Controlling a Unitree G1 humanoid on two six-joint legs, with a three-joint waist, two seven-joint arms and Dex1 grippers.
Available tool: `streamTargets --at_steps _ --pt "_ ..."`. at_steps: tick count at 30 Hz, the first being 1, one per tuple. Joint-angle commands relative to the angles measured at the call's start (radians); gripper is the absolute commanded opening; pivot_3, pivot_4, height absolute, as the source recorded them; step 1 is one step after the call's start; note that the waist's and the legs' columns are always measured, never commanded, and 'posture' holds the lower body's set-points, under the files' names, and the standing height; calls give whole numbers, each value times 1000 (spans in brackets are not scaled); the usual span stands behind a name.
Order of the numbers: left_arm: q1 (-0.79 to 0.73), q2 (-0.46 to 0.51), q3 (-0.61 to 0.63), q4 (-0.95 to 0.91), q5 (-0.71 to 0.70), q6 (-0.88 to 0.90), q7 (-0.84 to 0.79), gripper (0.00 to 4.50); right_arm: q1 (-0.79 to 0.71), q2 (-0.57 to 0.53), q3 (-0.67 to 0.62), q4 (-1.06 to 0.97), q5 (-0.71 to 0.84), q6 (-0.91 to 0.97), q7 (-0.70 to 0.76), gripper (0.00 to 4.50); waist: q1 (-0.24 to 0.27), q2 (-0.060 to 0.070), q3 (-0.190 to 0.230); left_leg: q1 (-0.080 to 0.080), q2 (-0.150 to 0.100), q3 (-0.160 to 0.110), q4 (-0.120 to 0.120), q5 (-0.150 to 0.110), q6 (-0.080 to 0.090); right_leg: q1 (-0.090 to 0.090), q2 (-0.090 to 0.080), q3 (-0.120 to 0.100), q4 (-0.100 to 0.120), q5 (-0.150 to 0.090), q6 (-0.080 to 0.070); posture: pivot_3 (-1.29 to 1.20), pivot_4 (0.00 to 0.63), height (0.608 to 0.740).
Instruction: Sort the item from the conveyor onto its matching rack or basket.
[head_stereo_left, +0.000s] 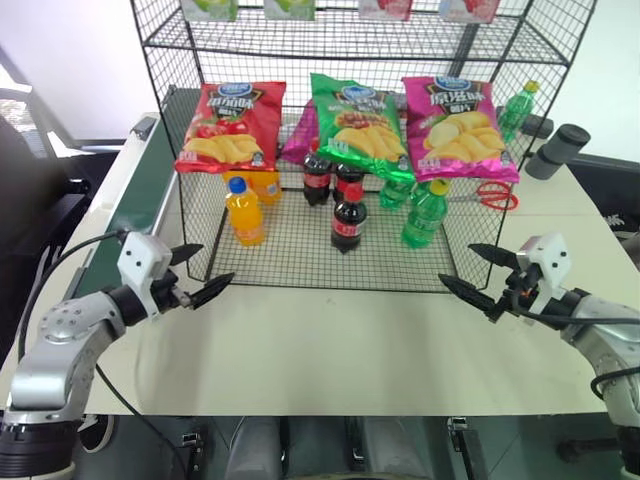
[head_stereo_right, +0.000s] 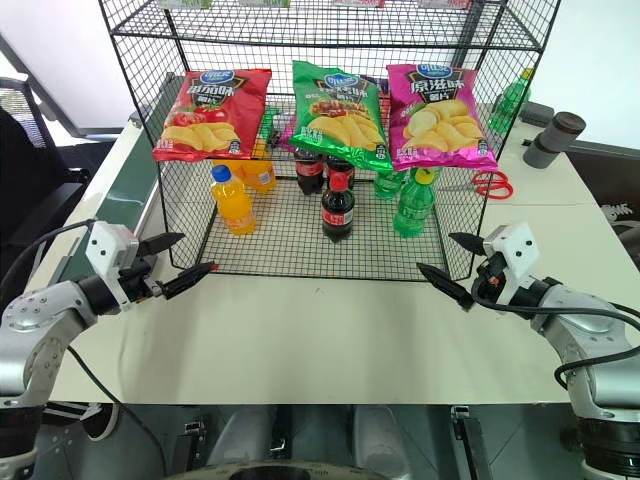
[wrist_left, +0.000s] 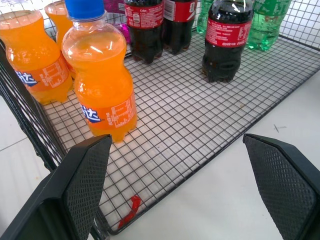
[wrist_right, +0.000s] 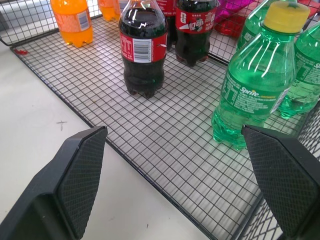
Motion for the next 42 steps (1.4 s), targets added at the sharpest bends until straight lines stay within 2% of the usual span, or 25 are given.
streamTargets --at_steps 1,42 --pt "-1 12 27 -17 -5 -15 -4 4500 -4 -2 -25 -21 5 -17 2 4473 0 0 0 0 0 0 0 0 0 0 0 0 0 0 0 0 150 740" --pt "2 2 27 1 22 -45 25 4500 -62 21 17 74 -37 -86 38 4473 0 0 0 0 0 0 1 0 0 0 0 0 1 0 0 0 150 740"
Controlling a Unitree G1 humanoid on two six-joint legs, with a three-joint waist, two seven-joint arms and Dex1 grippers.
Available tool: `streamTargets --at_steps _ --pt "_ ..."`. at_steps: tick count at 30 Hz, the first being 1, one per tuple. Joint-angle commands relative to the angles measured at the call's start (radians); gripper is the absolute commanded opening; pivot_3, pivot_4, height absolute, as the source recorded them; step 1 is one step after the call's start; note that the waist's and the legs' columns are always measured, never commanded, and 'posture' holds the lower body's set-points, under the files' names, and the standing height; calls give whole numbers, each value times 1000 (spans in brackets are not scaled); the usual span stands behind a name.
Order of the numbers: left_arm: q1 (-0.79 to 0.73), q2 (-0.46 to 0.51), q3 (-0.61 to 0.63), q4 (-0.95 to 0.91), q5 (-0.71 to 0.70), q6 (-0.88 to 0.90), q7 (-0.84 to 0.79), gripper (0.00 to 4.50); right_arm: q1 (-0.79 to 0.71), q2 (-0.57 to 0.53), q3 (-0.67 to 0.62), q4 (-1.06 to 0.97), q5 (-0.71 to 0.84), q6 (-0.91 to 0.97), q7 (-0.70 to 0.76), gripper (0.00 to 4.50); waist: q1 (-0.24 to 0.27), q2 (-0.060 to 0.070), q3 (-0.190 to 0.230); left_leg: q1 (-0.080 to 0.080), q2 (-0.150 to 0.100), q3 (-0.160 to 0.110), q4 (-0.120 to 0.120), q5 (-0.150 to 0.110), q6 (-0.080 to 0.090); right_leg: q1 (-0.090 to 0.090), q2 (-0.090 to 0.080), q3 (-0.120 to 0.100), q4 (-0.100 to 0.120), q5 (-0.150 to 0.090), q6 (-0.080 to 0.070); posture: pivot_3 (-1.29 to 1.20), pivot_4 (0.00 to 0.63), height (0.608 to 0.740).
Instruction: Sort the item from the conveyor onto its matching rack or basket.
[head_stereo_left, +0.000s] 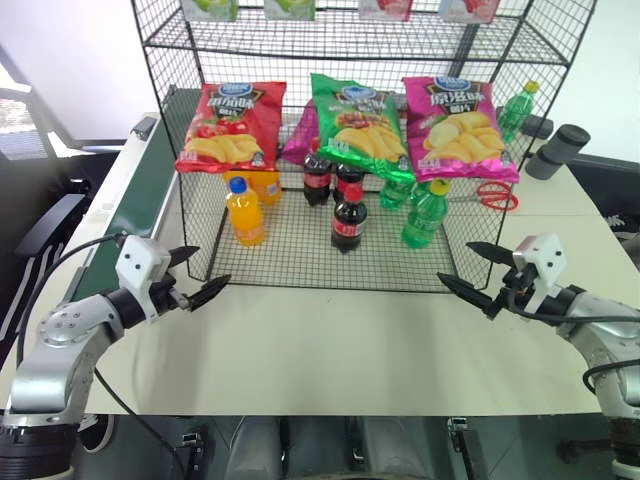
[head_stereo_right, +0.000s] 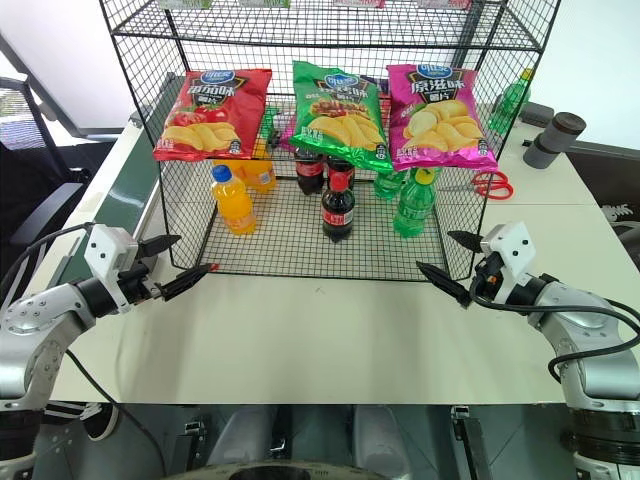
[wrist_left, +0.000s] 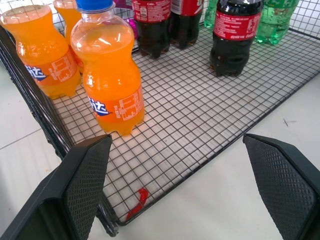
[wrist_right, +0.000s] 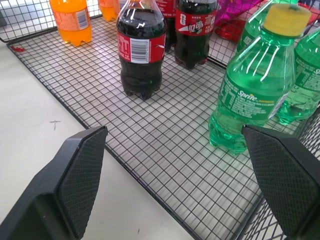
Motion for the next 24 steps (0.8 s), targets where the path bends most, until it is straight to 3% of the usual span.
streamTargets --at_steps 1,24 --pt "-7 3 24 -10 -1 -22 2 4500 -19 7 -6 -13 4 -19 -2 4473 0 0 0 0 0 0 0 0 0 0 0 0 0 0 0 0 150 740" --pt "22 1 41 -35 -15 -12 11 4500 -35 27 25 -7 -8 -33 -4 4473 0 0 0 0 0 0 0 0 0 0 0 0 0 0 0 0 150 740"
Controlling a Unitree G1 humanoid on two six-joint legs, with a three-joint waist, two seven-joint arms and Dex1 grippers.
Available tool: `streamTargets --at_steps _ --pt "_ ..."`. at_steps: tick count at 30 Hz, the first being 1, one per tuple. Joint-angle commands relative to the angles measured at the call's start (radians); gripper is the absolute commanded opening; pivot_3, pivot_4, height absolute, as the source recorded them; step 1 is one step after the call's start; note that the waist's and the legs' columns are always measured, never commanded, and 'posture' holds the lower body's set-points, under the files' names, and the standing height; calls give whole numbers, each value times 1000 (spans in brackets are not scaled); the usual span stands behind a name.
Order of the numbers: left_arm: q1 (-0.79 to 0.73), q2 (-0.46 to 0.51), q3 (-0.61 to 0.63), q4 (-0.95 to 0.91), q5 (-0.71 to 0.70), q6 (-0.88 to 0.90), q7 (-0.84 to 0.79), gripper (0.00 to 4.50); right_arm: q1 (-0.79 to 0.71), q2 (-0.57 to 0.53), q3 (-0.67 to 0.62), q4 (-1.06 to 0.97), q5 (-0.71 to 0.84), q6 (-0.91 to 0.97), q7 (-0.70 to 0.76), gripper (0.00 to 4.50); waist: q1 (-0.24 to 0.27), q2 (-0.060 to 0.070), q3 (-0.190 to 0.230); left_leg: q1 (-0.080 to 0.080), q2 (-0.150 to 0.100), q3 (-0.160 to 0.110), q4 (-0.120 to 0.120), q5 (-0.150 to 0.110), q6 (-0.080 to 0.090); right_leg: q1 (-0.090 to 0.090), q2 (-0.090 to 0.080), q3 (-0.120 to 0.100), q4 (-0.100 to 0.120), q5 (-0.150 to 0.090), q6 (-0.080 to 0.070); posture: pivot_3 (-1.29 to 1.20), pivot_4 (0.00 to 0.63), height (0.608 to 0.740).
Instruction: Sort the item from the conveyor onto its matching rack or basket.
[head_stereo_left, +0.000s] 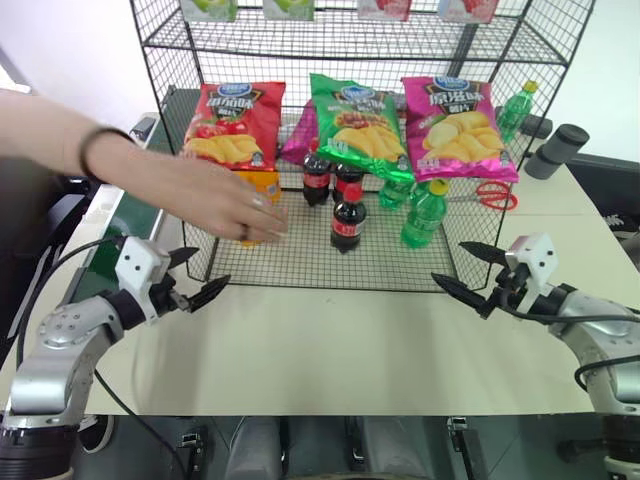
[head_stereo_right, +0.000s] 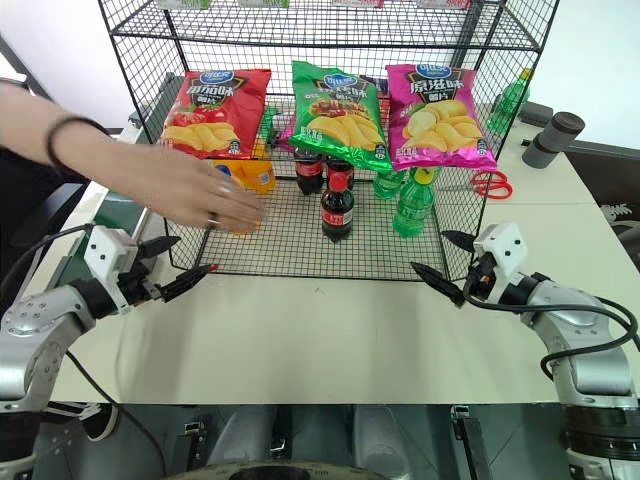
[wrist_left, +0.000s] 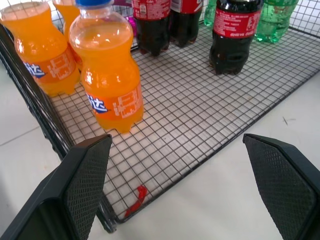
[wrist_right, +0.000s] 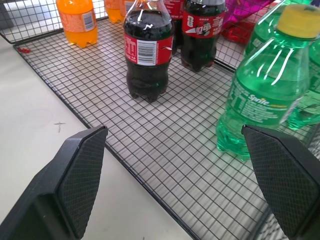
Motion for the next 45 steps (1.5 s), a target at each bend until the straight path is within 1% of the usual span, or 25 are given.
streamTargets --at_steps 1,15,20,32,42,45 --pt "7 2 42 -34 -15 -8 8 4500 -16 5 -9 -18 5 -13 -5 4473 0 0 0 0 0 0 0 0 0 0 0 0 0 0 0 0 150 740" --pt "10 9 57 -44 -24 -1 22 4500 -29 11 1 9 -2 -23 2 4473 0 0 0 0 0 0 0 0 0 0 0 0 0 0 0 0 150 740" --pt "6 -3 47 -50 -22 -5 34 4500 -40 8 2 26 -5 -32 12 4473 0 0 0 0 0 0 0 0 0 0 0 0 0 0 0 0 150 740" --pt "12 -2 50 -56 -25 -1 30 4500 -21 19 10 -5 -5 -28 -7 4473 -1 0 0 0 0 0 0 0 0 0 0 0 0 0 0 0 150 740" --pt "36 0 82 -80 -41 12 35 4500 -58 22 33 22 -6 -32 -5 4473 -1 0 0 0 0 0 0 0 0 0 0 0 0 0 0 0 150 740" --pt "50 -21 110 -95 -66 22 57 4500 -63 27 39 31 -10 -40 -1 4473 0 0 0 0 0 0 0 0 0 0 0 0 0 0 0 0 150 740"
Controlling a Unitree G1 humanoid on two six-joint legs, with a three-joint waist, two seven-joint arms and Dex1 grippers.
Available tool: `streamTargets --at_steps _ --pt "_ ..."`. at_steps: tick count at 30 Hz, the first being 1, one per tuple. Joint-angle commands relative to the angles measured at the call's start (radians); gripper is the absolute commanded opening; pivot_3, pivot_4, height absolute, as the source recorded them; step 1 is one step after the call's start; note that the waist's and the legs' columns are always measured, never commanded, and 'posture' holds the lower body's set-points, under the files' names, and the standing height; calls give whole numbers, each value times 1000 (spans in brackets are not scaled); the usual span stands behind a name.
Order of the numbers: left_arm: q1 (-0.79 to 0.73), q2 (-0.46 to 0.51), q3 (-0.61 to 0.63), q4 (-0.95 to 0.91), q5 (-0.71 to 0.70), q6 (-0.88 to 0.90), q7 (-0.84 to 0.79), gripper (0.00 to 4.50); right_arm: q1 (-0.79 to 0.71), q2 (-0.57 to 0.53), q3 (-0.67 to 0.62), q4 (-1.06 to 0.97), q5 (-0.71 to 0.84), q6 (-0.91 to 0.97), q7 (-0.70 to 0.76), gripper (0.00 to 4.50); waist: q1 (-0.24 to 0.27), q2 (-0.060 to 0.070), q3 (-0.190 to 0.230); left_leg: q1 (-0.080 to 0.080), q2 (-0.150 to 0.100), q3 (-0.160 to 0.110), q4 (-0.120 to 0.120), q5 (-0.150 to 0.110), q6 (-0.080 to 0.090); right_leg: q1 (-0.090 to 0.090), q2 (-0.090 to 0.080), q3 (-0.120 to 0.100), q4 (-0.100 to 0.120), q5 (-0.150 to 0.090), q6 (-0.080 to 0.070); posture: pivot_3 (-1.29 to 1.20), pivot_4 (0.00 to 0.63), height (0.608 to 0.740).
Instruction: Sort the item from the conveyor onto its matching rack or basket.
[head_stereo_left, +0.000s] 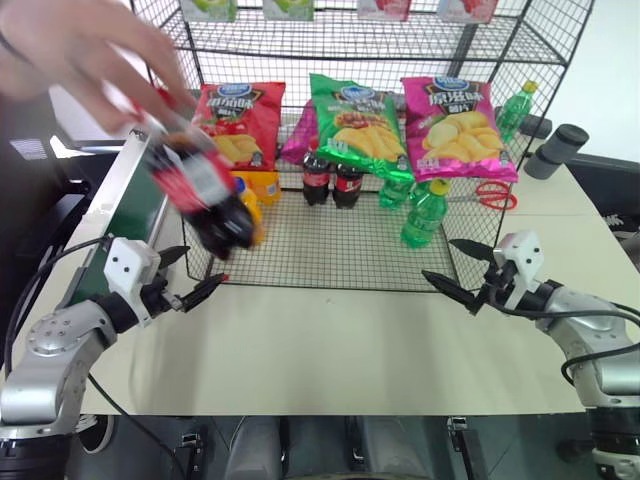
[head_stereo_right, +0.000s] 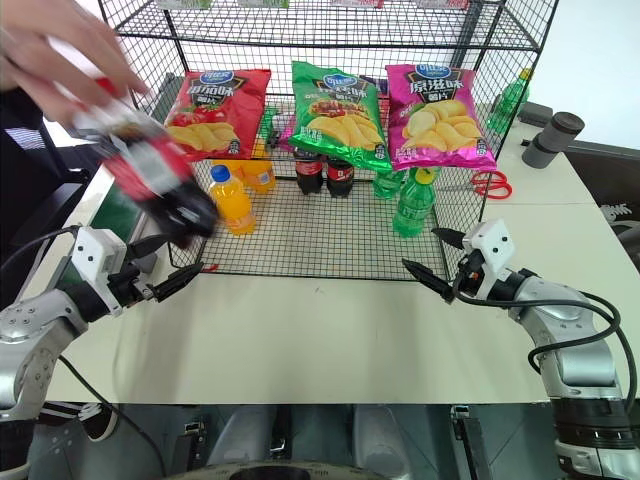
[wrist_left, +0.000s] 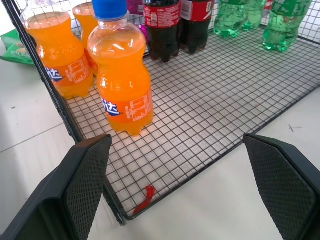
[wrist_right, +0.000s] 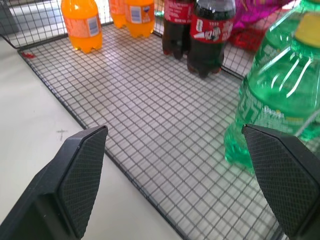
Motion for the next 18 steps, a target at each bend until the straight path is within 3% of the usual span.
streamTargets --at_steps 1,11,18 --pt "12 -20 72 -48 -51 17 34 4500 -13 10 -2 -1 3 -20 6 4473 0 0 0 0 0 0 0 0 0 0 0 0 0 0 0 0 150 740" --pt "-1 -122 285 -21 -171 -21 162 4500 -26 46 39 -6 1 -28 18 4473 0 0 0 0 0 0 0 0 0 0 0 0 1 0 0 0 150 740" --pt "-83 -150 373 147 7 -195 387 4500 -44 91 82 -52 -2 -17 2 4473 0 -1 -1 1 0 0 2 0 0 0 0 0 2 0 0 0 150 740"
